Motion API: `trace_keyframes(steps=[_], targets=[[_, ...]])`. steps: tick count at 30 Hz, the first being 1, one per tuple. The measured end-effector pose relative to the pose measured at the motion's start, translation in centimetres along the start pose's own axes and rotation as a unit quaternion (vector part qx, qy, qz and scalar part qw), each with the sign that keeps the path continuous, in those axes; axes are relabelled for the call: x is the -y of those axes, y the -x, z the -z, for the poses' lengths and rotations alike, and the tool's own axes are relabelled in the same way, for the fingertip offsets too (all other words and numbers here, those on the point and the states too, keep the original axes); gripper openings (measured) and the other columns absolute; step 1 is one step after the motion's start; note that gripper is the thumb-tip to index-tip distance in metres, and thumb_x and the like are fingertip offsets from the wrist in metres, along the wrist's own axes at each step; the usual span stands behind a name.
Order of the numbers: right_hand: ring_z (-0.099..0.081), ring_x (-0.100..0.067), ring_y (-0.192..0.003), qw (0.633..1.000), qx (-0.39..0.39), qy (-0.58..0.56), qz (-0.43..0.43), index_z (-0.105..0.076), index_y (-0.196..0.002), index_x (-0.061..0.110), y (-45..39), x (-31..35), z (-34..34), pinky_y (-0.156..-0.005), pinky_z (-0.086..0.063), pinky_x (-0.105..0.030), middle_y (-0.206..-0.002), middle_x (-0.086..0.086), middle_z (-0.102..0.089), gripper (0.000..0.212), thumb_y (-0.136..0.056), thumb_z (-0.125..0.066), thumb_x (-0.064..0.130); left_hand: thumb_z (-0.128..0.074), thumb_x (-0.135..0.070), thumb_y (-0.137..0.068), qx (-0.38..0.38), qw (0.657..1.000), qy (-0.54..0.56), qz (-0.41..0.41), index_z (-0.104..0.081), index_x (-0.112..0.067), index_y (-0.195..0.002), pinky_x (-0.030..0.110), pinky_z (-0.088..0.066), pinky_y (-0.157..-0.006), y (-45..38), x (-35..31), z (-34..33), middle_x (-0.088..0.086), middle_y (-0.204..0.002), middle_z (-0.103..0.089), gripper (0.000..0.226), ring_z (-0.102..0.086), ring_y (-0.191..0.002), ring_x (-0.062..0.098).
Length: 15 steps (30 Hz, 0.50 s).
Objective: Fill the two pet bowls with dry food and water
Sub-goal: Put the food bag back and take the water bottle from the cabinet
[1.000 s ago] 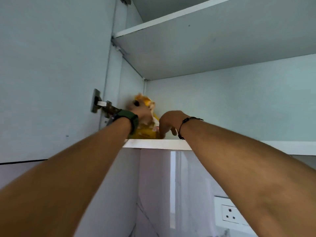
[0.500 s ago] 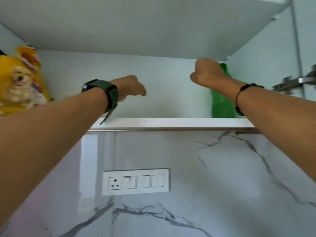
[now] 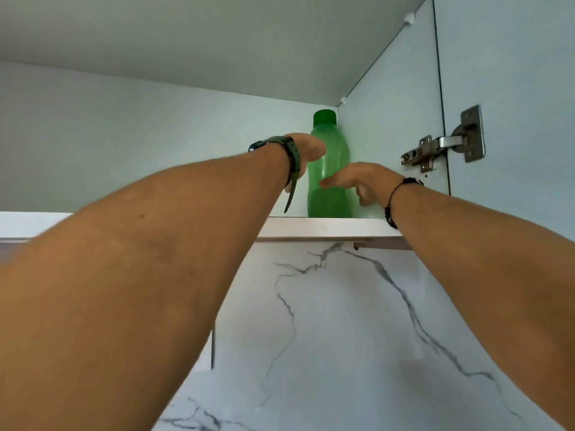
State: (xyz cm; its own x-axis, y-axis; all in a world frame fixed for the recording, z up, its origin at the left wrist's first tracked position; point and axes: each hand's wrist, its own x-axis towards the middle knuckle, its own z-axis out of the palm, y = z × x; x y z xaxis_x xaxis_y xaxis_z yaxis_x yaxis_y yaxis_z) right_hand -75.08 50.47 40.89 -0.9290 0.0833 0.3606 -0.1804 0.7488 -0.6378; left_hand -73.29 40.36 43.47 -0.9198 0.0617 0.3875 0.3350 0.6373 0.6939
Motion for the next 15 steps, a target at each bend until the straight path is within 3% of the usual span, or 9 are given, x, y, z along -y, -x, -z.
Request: trace_keyframes(steps=[2, 5, 8, 10, 13, 15], targets=[[-0.012, -0.036, -0.144, 0.999, 0.021, -0.037, 0.012, -0.01, -0.148, -0.001, -1.0, 0.0, 0.4, -0.116, -0.019, -0.045, -0.157, -0.02, -0.008, 0.079, -0.092, -0.057, 0.03, -0.027, -0.032, -0.102, 0.015, 1.0, 0.005, 0.021, -0.01, 0.003, -0.147, 0.051, -0.017, -0.115, -1.2, -0.6, -1.1, 0.02, -0.157, -0.01, 0.059, -0.012, -0.144, 0.036], [-0.009, -0.033, -0.145, 0.997, 0.013, -0.07, 0.038, -0.011, -0.148, -0.002, -2.4, -0.2, 1.3, -0.116, -0.015, -0.043, -0.157, -0.019, -0.008, 0.073, -0.094, -0.055, 0.021, -0.031, -0.027, -0.1, 0.009, 1.0, 0.006, 0.029, -0.017, 0.004, -0.145, 0.059, -0.026, -0.107, -3.0, -1.4, -2.6, 0.021, -0.154, -0.019, 0.056, -0.024, -0.14, 0.039], [-0.008, -0.033, -0.145, 0.997, 0.011, -0.068, 0.032, -0.009, -0.147, -0.003, -3.5, -0.4, 1.5, -0.115, -0.017, -0.042, -0.157, -0.02, -0.005, 0.068, -0.097, -0.049, 0.02, -0.043, -0.017, -0.097, -0.007, 0.997, -0.071, 0.003, -0.03, 0.002, -0.14, 0.048, -0.043, -0.094, -5.8, -1.4, -3.6, 0.019, -0.142, -0.04, 0.048, -0.044, -0.126, 0.038], [-0.013, -0.036, -0.143, 0.997, 0.019, -0.075, 0.017, -0.009, -0.148, -0.002, -4.6, -0.7, 1.3, -0.111, -0.022, -0.045, -0.157, -0.02, -0.007, 0.068, -0.098, -0.048, 0.02, -0.047, -0.018, -0.096, 0.006, 0.998, -0.052, 0.037, -0.03, 0.003, -0.139, 0.047, -0.049, -0.087, -6.7, -1.2, -3.9, 0.021, -0.132, -0.047, 0.051, -0.05, -0.117, 0.04], [-0.029, -0.04, -0.136, 0.996, 0.023, -0.09, -0.017, -0.011, -0.149, 0.003, -5.4, -0.8, 1.3, -0.101, -0.034, -0.047, -0.153, -0.023, -0.019, 0.074, -0.094, -0.056, 0.023, -0.075, -0.012, -0.076, -0.066, 0.997, -0.041, -0.009, -0.034, -0.001, -0.142, 0.034, -0.032, -0.109, -7.5, -0.6, -3.7, 0.018, -0.145, -0.039, 0.078, -0.04, -0.133, 0.031], [-0.036, -0.037, -0.133, 0.995, 0.015, -0.094, -0.025, -0.013, -0.149, 0.005, -5.4, -0.8, 1.3, -0.094, -0.037, -0.045, -0.148, -0.022, -0.028, 0.076, -0.092, -0.059, 0.026, -0.069, -0.019, -0.083, -0.035, 0.999, 0.023, -0.012, -0.03, -0.004, -0.144, 0.038, -0.031, -0.11, -7.2, -0.4, -3.5, 0.017, -0.149, -0.033, 0.074, -0.038, -0.134, 0.032]])
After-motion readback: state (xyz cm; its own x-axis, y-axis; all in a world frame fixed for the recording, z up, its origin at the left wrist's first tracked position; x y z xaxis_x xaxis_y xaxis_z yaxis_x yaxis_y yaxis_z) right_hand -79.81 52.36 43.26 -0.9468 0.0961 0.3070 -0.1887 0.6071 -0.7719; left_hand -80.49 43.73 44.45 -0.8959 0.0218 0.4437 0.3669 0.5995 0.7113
